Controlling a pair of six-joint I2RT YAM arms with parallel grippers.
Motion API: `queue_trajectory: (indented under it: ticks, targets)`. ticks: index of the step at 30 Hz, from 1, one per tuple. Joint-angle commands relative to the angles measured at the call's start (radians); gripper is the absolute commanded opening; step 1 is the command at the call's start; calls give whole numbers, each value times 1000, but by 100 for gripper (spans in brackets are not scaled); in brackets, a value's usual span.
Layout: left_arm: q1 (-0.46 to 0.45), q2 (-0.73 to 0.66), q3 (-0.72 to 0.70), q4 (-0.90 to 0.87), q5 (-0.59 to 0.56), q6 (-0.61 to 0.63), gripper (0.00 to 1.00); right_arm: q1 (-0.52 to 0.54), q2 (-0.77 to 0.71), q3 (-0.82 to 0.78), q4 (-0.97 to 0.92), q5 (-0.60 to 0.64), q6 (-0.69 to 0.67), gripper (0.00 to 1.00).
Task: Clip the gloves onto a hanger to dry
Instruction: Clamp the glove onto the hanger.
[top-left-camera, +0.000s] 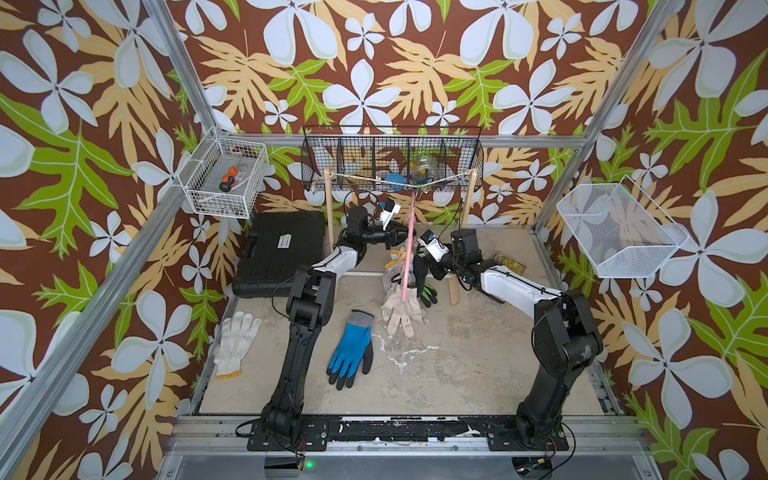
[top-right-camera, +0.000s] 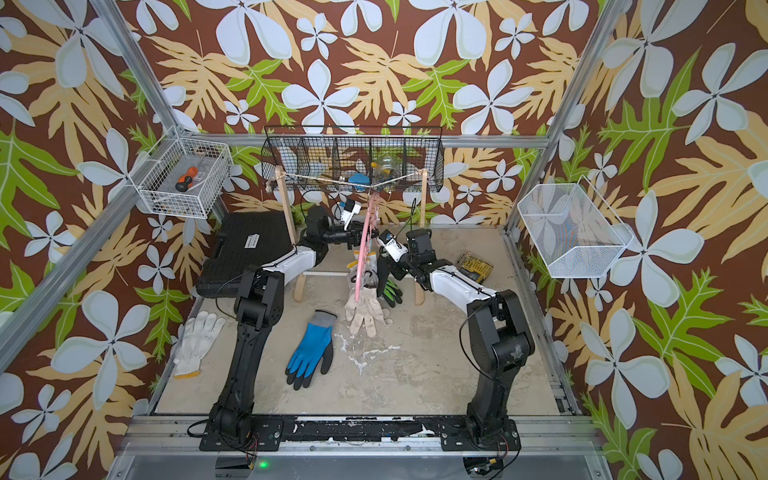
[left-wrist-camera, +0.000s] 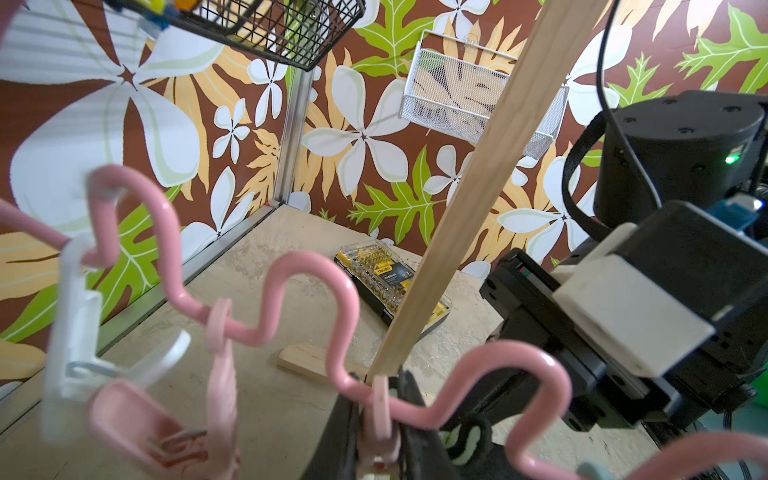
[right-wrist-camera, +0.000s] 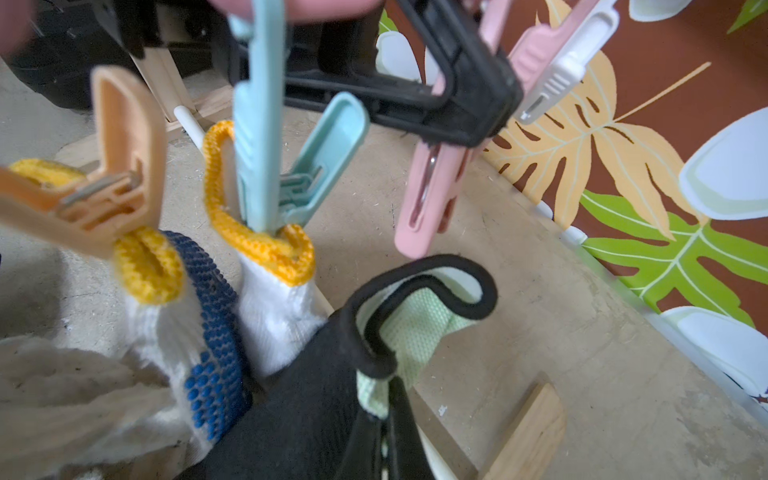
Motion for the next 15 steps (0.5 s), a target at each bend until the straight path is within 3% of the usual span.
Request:
queue_trajectory:
  ticks: [1,15]
  targets:
    - [-1,-19,-1,0,-23,4,2,7,12,16,13,12,-10,0]
    - [-3,-19,9,-56,-37,31,2,29,29,28,18,37,-23,0]
